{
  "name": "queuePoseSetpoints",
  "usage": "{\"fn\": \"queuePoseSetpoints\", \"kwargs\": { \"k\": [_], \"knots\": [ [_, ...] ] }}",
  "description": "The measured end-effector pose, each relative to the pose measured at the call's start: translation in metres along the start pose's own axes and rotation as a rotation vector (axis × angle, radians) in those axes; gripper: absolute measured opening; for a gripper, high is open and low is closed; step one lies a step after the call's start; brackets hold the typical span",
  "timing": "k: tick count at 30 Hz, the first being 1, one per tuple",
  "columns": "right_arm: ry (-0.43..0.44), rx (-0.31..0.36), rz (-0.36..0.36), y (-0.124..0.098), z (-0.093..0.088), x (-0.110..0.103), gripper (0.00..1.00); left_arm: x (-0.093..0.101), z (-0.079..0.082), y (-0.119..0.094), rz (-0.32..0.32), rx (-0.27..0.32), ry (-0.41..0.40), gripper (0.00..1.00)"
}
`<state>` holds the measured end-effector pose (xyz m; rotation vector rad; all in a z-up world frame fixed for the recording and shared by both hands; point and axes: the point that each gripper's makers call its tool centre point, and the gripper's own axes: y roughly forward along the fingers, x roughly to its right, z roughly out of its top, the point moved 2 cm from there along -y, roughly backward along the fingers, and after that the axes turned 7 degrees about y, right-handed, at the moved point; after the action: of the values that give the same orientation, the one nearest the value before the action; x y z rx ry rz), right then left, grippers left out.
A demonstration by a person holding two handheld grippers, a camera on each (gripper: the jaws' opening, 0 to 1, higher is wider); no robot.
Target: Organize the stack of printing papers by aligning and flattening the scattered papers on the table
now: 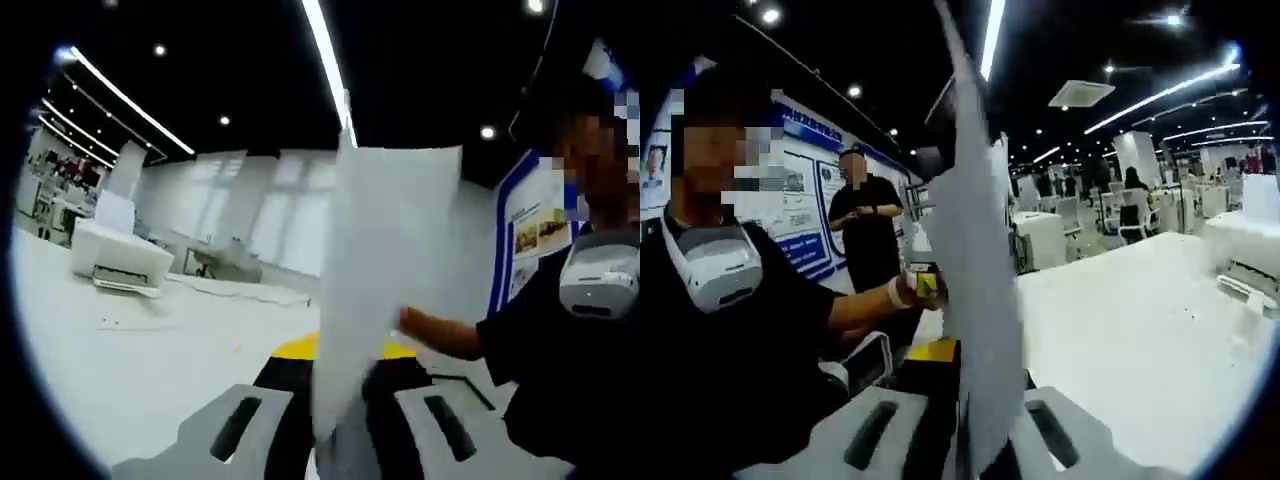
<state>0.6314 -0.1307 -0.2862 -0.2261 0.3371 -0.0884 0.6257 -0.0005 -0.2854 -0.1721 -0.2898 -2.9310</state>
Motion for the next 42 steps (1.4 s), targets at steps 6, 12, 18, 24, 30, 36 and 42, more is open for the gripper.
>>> {"fn": "queuePoseSetpoints", "kwargs": {
  "k": [6, 12, 18, 24, 30, 36, 42],
  "knots": [
    [-0.100, -0.449, -0.125, -0.020, 0.016, -0.007, 0.00, 0.000, 0.007, -0.003, 0.002, -0.068, 0.088, 0.33],
    [-0.122, -0.737, -0.176, -0.014, 0.013, -0.029, 0.00, -0.005, -0.005, 0.001, 0.007, -0.142, 0.131, 0.36],
    [-0.134, -1.029, -0.240, -0.014, 0.003, -0.019, 0.00, 0.005, -0.002, 0.006, -0.018, -0.164, 0.183, 0.38],
    [-0.192, -1.221, -0.234, 0.007, -0.009, -0.014, 0.00, 0.007, -0.024, 0.027, -0.059, -0.232, 0.198, 0.34],
    [-0.205, -1.208, -0.223, 0.020, -0.019, -0.010, 0.00, 0.009, -0.033, 0.030, -0.083, -0.211, 0.191, 0.06],
    [-0.259, -1.069, -0.155, 0.011, -0.029, -0.003, 0.05, 0.013, -0.041, 0.015, -0.112, -0.150, 0.174, 0.06],
    [-0.159, -0.974, -0.180, -0.027, -0.053, 0.006, 0.20, 0.012, -0.043, 0.003, -0.121, -0.115, 0.174, 0.05]
  ]
}}
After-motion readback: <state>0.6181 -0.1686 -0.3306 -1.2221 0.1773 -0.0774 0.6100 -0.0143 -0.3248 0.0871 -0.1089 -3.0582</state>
